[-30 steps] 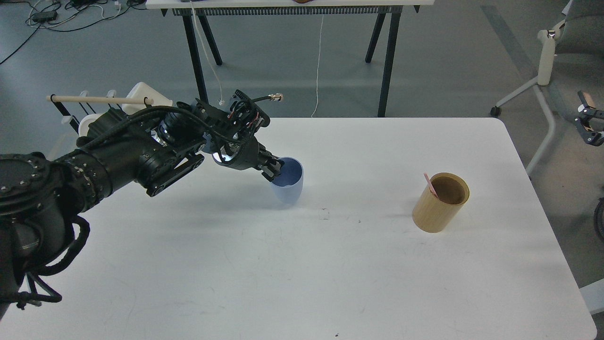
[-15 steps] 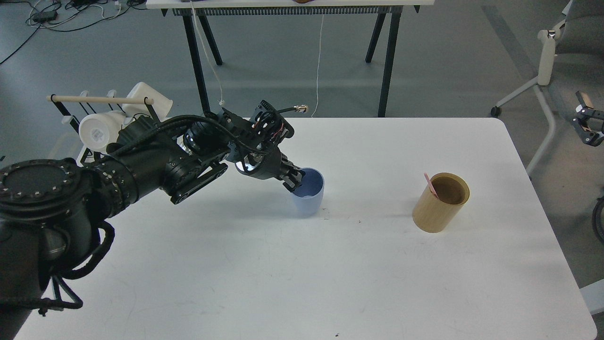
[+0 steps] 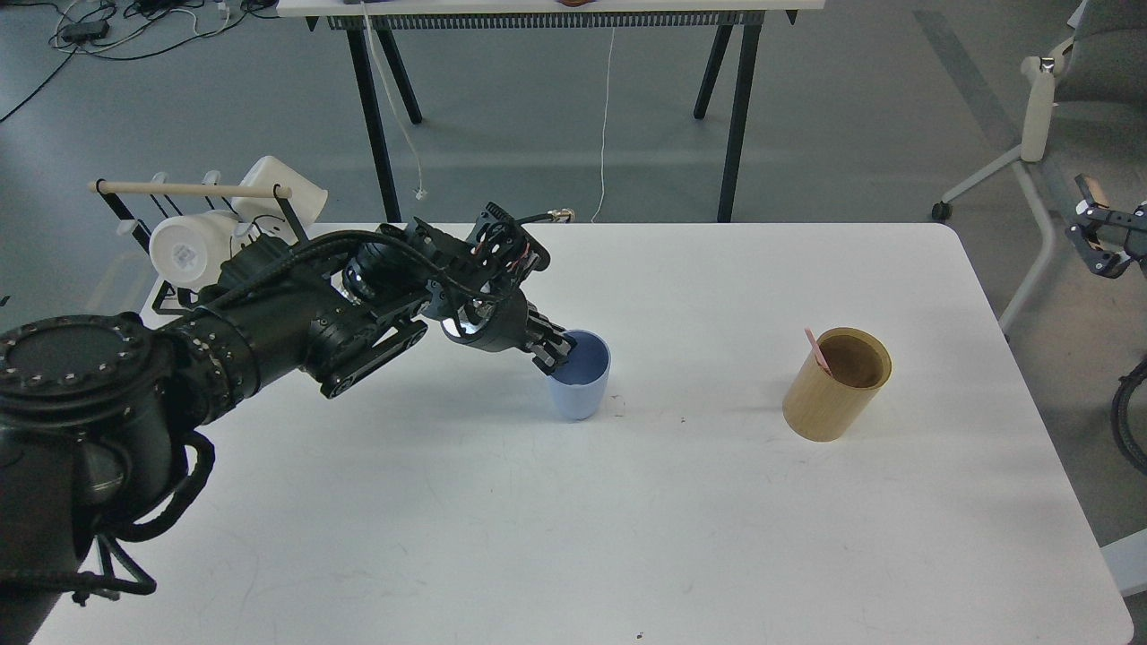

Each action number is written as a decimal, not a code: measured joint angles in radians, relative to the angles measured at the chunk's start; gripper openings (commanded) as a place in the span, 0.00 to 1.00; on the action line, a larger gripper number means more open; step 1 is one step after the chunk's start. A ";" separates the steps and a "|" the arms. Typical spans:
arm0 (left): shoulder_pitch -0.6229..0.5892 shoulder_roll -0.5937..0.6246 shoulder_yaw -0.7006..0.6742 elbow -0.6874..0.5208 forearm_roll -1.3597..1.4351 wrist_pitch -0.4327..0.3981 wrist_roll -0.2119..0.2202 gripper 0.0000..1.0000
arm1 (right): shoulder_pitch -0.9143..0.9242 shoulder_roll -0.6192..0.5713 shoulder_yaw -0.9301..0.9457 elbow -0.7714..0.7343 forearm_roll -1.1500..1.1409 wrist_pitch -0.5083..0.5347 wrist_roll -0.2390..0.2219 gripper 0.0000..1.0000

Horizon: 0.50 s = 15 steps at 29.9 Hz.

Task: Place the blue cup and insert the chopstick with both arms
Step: 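Set the blue cup down and open the left gripper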

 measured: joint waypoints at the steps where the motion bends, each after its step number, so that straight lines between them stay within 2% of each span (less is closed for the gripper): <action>1: 0.000 0.003 0.000 0.000 -0.011 -0.006 0.000 0.53 | 0.000 0.001 0.000 0.002 0.000 0.000 0.000 0.99; 4: 0.001 0.010 -0.002 -0.003 -0.045 -0.026 0.000 0.78 | 0.002 0.003 -0.001 0.004 -0.004 0.000 0.000 0.99; 7: 0.000 0.024 -0.021 -0.004 -0.090 -0.035 0.000 0.92 | 0.004 0.003 -0.003 0.008 -0.024 0.000 0.000 0.99; 10: -0.001 0.043 -0.043 -0.004 -0.153 -0.047 0.000 0.96 | 0.006 -0.008 -0.006 0.036 -0.110 0.000 0.000 0.99; 15: 0.001 0.108 -0.136 -0.005 -0.397 -0.058 0.000 0.98 | 0.017 -0.068 -0.021 0.159 -0.479 0.000 0.000 0.99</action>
